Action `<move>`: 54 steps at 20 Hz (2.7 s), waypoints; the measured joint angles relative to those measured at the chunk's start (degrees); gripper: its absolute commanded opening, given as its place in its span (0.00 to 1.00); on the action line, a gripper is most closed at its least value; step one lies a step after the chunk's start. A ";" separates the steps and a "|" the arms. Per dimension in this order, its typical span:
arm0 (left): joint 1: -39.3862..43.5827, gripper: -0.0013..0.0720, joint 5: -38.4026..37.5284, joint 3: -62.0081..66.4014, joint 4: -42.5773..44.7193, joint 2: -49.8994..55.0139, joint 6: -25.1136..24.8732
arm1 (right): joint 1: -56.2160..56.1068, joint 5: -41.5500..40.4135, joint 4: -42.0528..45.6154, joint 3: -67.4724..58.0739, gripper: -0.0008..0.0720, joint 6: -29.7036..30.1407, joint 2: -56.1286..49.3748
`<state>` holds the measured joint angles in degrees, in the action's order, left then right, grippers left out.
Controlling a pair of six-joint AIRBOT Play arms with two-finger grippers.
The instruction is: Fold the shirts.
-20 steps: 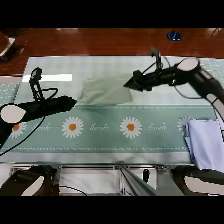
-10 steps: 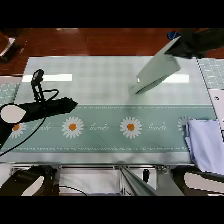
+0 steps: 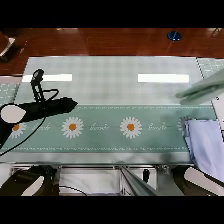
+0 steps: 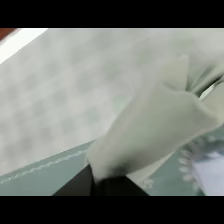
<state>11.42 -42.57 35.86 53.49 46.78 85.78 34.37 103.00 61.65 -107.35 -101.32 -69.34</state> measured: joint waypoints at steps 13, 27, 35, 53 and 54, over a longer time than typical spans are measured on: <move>0.11 0.04 2.49 0.00 0.02 0.00 -0.66 | 13.53 3.06 30.49 34.07 0.05 -0.46 23.37; 0.00 0.04 6.10 0.17 0.02 0.74 -0.68 | 20.37 1.51 46.77 56.96 0.53 5.75 28.44; -4.15 0.04 4.31 24.28 0.04 8.13 -4.94 | 3.26 -16.26 21.40 35.63 0.05 6.84 15.26; 2.64 0.04 -7.19 27.41 17.00 21.18 -5.40 | -49.18 -40.06 30.56 31.56 0.05 1.16 -9.27; 2.62 0.04 -7.04 27.36 17.07 21.29 -5.40 | -49.27 -40.15 30.75 31.56 0.05 1.05 -9.35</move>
<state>14.04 -49.60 63.22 70.57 68.07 80.38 -14.90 62.85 92.40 -75.79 -100.27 -78.70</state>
